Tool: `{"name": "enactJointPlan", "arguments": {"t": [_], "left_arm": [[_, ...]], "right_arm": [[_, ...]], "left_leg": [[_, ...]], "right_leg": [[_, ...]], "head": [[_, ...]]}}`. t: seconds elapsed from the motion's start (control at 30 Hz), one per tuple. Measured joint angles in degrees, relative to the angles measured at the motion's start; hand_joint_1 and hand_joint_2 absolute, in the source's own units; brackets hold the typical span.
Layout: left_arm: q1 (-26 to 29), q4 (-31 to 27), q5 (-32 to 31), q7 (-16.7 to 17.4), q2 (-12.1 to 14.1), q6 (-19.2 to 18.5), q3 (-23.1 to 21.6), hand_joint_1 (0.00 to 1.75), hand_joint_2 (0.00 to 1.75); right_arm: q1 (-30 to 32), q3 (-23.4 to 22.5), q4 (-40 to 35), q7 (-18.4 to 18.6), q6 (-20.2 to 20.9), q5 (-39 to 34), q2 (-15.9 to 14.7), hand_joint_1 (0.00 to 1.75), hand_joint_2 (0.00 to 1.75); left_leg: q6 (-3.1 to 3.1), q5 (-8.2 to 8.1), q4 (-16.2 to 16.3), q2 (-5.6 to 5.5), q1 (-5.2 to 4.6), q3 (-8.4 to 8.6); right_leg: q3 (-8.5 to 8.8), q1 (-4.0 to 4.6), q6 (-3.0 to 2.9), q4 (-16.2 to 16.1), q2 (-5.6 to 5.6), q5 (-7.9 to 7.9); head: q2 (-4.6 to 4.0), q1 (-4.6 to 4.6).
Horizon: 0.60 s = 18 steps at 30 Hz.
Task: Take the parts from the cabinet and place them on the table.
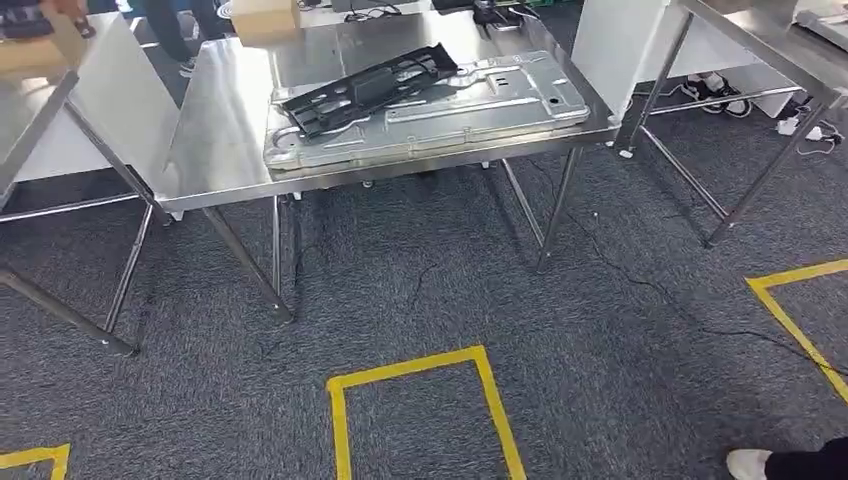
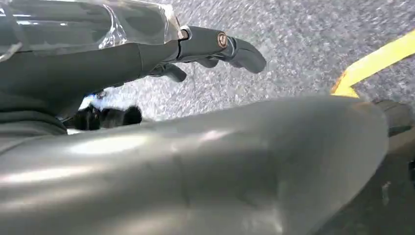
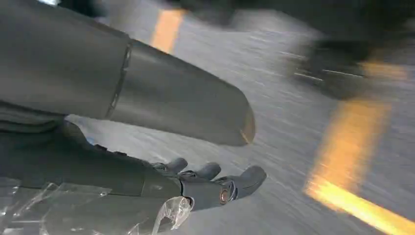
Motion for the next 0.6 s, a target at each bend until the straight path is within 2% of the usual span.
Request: {"name": "enactJointPlan", "arguments": {"t": [0.07, 0.1, 0.13, 0.17, 0.23, 0.27, 0.3, 0.33, 0.37, 0.43, 0.47, 0.5, 0.53, 0.57, 0.6], "left_arm": [[-0.03, 0.00, 0.39, 0.15, 0.00, 0.02, 0.24, 0.00, 0.00], [0.00, 0.00, 0.52, 0.33, 0.00, 0.00, 0.33, 0.00, 0.00], [0.07, 0.00, 0.55, 0.39, 0.00, -0.02, 0.35, 0.00, 0.00], [0.07, 0.00, 0.50, 0.39, 0.00, -0.02, 0.35, 0.00, 0.00], [-0.07, 0.00, 0.33, 0.39, 0.00, -0.02, 0.37, 0.00, 0.00], [-0.30, 0.00, 0.31, 0.39, 0.02, -0.02, 0.39, 0.00, 0.00], [-0.52, 0.00, 0.31, 0.39, 0.02, -0.02, 0.39, 0.00, 0.00], [-0.75, 0.00, 0.28, 0.31, 0.02, -0.02, 0.44, 0.00, 0.00], [-0.92, 0.00, 0.13, 0.28, 0.00, -0.02, 0.46, 0.00, 0.00], [-0.83, 0.00, -0.07, 0.15, 0.02, -0.04, 0.50, 0.00, 0.00], [-0.69, 0.00, -0.09, 0.11, -0.02, -0.04, 0.57, 0.00, 0.00], [-0.68, 0.00, -0.15, 0.09, 0.00, -0.04, 0.70, 0.00, 0.00], [-0.68, 0.00, -0.24, 0.02, -0.02, -0.04, 0.81, 0.00, 0.00], [-0.67, 0.00, -0.28, -0.07, -0.02, -0.04, 0.83, 0.00, 0.00], [-0.65, 0.00, -0.28, -0.07, -0.02, -0.11, 0.83, 0.00, 0.00]], "right_arm": [[1.43, -1.44, 3.22, 3.55, 2.22, 0.19, 0.72, 0.00, 0.00], [1.99, -2.30, 4.55, 4.53, 2.78, 0.09, 1.04, 0.00, 0.00], [2.22, -3.06, 5.59, 5.26, 3.14, 0.09, 1.35, 0.00, 0.00], [2.35, -3.62, 6.50, 5.74, 3.38, 0.15, 1.70, 0.00, 0.00], [2.62, -4.52, 8.16, 5.81, 3.56, 0.19, 2.25, 0.00, 0.00], [2.69, -4.94, 8.83, 5.72, 3.51, 0.19, 2.56, 0.00, 0.00], [2.85, -5.31, 9.22, 5.48, 3.45, 0.19, 2.75, 0.00, 0.00], [3.05, -5.70, 9.89, 5.09, 3.27, 0.22, 3.04, 0.00, 0.00], [2.99, -6.07, 10.55, 4.71, 3.12, 0.24, 3.04, 0.00, 0.00], [2.78, -6.51, 11.01, 4.01, 2.86, 0.30, 3.52, 0.00, 0.00], [2.88, -6.88, 11.64, 3.67, 2.64, 0.33, 3.52, 0.00, 0.00], [2.89, -7.17, 12.27, 3.53, 2.49, 0.33, 3.58, 0.00, 0.00], [2.91, -7.49, 12.73, 3.53, 2.35, 0.30, 3.60, 0.00, 0.00], [2.91, -7.73, 13.11, 3.53, 2.33, 0.28, 3.65, 0.00, 0.00], [2.92, -7.82, 13.48, 3.55, 2.31, 0.26, 3.67, 0.00, 0.00]], "left_leg": [[-0.60, -4.94, 9.53, 0.01, 0.45, -3.65], [-0.69, -6.00, 12.85, 0.02, 0.54, -4.68], [-0.64, -5.39, 12.83, 0.01, 0.57, -4.25], [-0.50, -3.76, 10.21, 0.03, 0.57, -2.55], [0.11, 0.44, -0.43, 0.55, 0.46, 3.81], [0.70, 1.31, -5.91, 2.35, 0.18, 7.21], [0.88, 1.05, -7.80, 3.35, -0.22, 8.02], [1.11, 1.75, -7.00, 3.10, -0.74, 7.01], [1.40, 1.21, -7.58, 2.88, -0.63, 6.86], [1.74, 1.82, -7.97, 1.96, -0.46, 6.67], [2.06, 2.58, -8.37, 1.64, -0.12, 6.76], [2.36, 2.82, -8.36, 1.11, -0.16, 6.36], [2.75, 3.09, -8.35, 0.84, -0.19, 6.10], [2.84, 3.26, -8.32, 0.46, -0.31, 5.79], [2.97, 3.40, -8.22, 0.04, -0.39, 5.53]], "right_leg": [[-0.81, 0.14, -0.30, 0.03, 0.02, 0.48], [-1.17, 0.16, -0.32, 0.04, 0.08, 0.75], [-1.44, 0.17, -0.30, 0.04, 0.00, 0.98], [-1.59, 0.18, -0.28, 0.04, -0.04, 1.18], [-1.60, 0.22, -0.04, 0.02, -0.29, 1.39], [-1.48, 0.25, 0.14, 0.02, -0.56, 1.51], [-1.48, 0.54, 0.36, 0.08, -0.79, 1.56], [-1.27, 0.35, 0.81, -0.06, -1.30, 1.69], [-1.32, 0.34, 1.17, -0.03, -1.68, 1.71], [-1.12, 0.46, 1.79, -0.31, -2.39, 1.84], [-1.35, 0.21, 2.21, 0.71, -1.55, 0.96], [-2.87, 0.26, 2.36, 3.95, -0.67, -1.75], [-4.91, 0.24, 2.34, 8.77, -0.20, -4.73], [-6.92, 0.38, 2.41, 13.52, 0.05, -7.05], [-8.35, 0.45, 2.42, 17.17, 0.14, -8.36]], "head": [[0.00, 0.00], [0.00, 0.00], [0.00, 0.00], [0.00, 0.00], [0.00, 0.00], [0.00, 0.00], [0.00, -0.02], [0.00, 0.00], [0.00, -0.15], [0.00, -0.13], [0.00, -0.02], [0.00, 0.00], [0.00, -0.06], [0.00, 0.02], [0.00, 0.00]]}}
